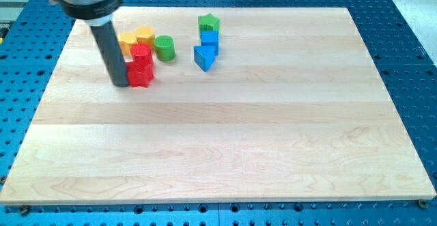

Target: Move the red star into the green circle

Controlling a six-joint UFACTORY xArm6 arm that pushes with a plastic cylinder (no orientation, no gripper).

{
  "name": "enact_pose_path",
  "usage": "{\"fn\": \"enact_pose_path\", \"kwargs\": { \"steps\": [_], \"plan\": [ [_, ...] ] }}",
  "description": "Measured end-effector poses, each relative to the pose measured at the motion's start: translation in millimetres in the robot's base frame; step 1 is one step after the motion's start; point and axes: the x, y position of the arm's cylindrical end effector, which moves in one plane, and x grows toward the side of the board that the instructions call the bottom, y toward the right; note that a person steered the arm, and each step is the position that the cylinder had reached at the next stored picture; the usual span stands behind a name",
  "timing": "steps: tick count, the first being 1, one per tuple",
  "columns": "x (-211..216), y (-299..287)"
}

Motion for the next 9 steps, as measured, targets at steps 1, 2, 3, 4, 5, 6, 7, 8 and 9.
{"fn": "enact_pose_path", "kwargs": {
  "steps": [1, 2, 3, 4, 5, 6, 7, 8, 9],
  "plan": [
    [5, 9],
    [4, 26],
    [18, 27],
    [6, 47],
    [2, 65],
    [-13, 91],
    [2, 105],
    [15, 177],
    [-19, 185]
  ]
}}
